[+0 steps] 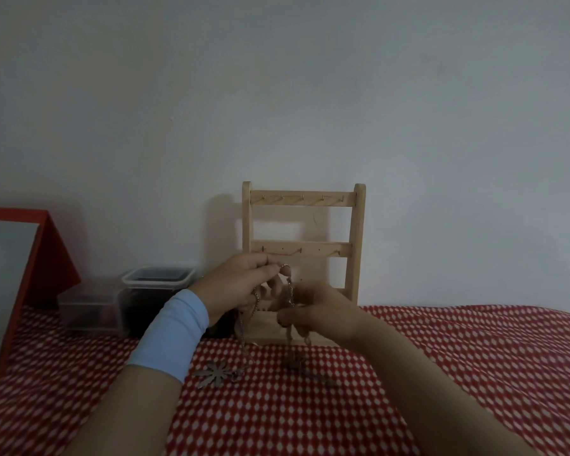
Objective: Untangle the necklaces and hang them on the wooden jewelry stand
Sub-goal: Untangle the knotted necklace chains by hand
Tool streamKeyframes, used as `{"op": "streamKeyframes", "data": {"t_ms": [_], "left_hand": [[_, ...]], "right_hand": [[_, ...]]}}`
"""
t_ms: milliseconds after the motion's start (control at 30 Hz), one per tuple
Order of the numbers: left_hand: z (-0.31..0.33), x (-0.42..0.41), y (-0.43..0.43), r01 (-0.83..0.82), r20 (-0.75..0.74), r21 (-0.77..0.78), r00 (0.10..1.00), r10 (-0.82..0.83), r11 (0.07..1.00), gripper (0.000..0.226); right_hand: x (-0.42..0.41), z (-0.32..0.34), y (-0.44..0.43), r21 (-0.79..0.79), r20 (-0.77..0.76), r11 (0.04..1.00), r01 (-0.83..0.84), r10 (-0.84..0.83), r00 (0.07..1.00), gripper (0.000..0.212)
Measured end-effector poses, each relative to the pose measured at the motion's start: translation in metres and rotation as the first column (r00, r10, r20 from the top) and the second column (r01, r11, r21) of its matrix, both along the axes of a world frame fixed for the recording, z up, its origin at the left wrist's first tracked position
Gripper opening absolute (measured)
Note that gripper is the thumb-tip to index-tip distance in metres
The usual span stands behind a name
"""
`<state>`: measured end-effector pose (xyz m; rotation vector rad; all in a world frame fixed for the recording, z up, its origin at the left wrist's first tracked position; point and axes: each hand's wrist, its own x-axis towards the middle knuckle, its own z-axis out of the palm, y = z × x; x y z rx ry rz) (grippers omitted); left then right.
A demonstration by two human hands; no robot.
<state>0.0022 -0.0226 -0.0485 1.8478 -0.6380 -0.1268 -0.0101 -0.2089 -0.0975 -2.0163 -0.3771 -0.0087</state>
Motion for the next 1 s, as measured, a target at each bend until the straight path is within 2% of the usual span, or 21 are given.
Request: {"op": "streamKeyframes", "data": {"t_ms": [67,133,200,300,400,433,567,700,767,867,933,1000], "left_hand": [[0.0,0.002,0.001,-0.031,-0.038,-0.044,0.999,0.029,0.999,0.024],[0.0,0.006,0.004,-0.105,-0.083,-0.052,0.991,0.101,0.993,0.023],[-0.002,0.01,0.007,-0.166,-0.133,-0.036,0.978,0.16,0.985,0.022],[-0.004,0.014,0.008,-0.199,-0.174,-0.008,0.965,0.195,0.98,0.022],[-0.004,0.013,0.002,-0.194,-0.195,-0.025,0.963,0.185,0.981,0.021],[-0.004,0.012,0.0,-0.173,-0.202,-0.038,0.966,0.162,0.984,0.021],[-0.003,0.008,-0.004,-0.054,-0.243,-0.095,0.97,0.03,0.994,0.026],[-0.003,0.001,-0.007,-0.024,-0.159,0.031,0.987,0.029,0.999,0.019],[-0.003,-0.003,-0.009,-0.018,-0.082,0.102,0.996,0.027,0.995,0.02],[-0.004,-0.003,-0.009,0.008,-0.017,0.11,1.0,-0.006,0.994,0.034],[-0.004,-0.004,-0.01,0.003,0.042,0.145,0.999,-0.009,0.989,0.032],[-0.006,-0.005,-0.012,-0.004,0.05,0.117,0.999,-0.002,0.993,0.031]], "right_hand": [[0.0,0.0,0.0,-0.064,-0.001,0.996,0.063,-0.063,0.998,0.016],[0.001,0.001,-0.001,-0.119,0.03,0.982,0.146,-0.143,0.989,0.014],[0.002,0.004,-0.004,-0.228,0.084,0.945,0.237,-0.223,0.971,0.018],[-0.003,0.014,-0.008,-0.371,0.089,0.873,0.317,-0.307,0.948,0.03],[-0.011,0.029,-0.007,-0.566,0.15,0.735,0.373,-0.354,0.923,0.044],[-0.012,0.032,-0.007,-0.59,0.166,0.718,0.37,-0.34,0.926,0.046],[-0.02,0.04,-0.002,-0.511,0.064,0.834,0.207,-0.204,0.977,0.042],[-0.017,0.037,0.001,-0.344,0.043,0.931,0.124,-0.116,0.992,0.019],[-0.015,0.034,-0.001,-0.297,0.093,0.946,0.13,-0.107,0.99,0.016],[-0.014,0.032,-0.004,-0.179,0.151,0.962,0.206,-0.18,0.972,0.02],[-0.012,0.029,-0.004,-0.07,0.151,0.97,0.232,-0.219,0.964,0.027],[-0.009,0.025,-0.002,0.002,0.148,0.975,0.222,-0.22,0.964,0.03]]}}
